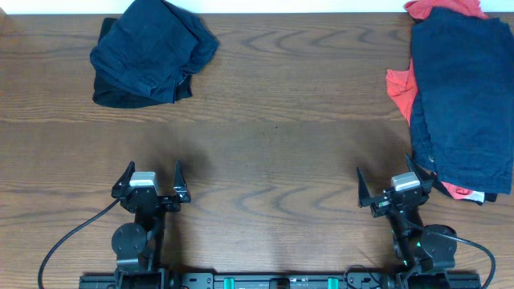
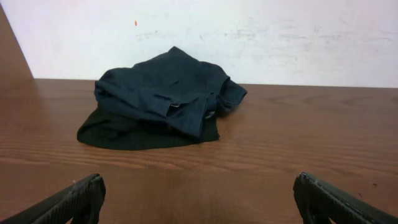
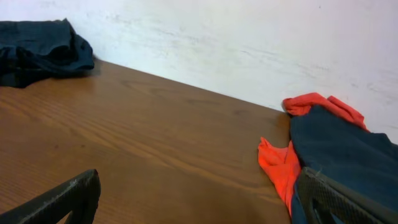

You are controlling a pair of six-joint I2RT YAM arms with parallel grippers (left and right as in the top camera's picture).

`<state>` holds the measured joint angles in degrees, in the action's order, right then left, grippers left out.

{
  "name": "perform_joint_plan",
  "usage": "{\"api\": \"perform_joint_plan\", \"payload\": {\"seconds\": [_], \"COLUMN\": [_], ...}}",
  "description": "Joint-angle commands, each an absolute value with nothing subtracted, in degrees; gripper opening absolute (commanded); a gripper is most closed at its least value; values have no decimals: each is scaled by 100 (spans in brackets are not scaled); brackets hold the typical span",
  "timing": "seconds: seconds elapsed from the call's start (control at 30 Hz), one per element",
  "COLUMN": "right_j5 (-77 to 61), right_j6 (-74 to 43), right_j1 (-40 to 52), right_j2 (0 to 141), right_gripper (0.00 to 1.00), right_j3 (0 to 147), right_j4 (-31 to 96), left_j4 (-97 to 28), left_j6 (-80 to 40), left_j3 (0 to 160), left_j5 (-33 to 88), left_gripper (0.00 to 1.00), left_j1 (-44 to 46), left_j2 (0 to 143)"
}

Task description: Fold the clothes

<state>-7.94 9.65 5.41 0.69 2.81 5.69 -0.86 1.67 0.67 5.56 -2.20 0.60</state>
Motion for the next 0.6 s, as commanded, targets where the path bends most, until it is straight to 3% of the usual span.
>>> {"api": "perform_joint_plan", "payload": {"seconds": [0.0,0.3,0.57], "right_j5": [-773,-773,-777], "right_j6": [768,733,847], "right_j1": [497,497,497], "right_j2": [38,248,1439], "right_gripper": [99,99,99], "right_j3": [250,473,1253], "right_j4": [556,556,534], "left_j4": [-342,-364,-386], "left_j6": [161,158,161], "left_j3": [23,314,775], "left_j5": [650,650,650], "left_gripper": [98,98,98], "left_j1": [-217,-217,-217], "left_j2": [23,71,794]}}
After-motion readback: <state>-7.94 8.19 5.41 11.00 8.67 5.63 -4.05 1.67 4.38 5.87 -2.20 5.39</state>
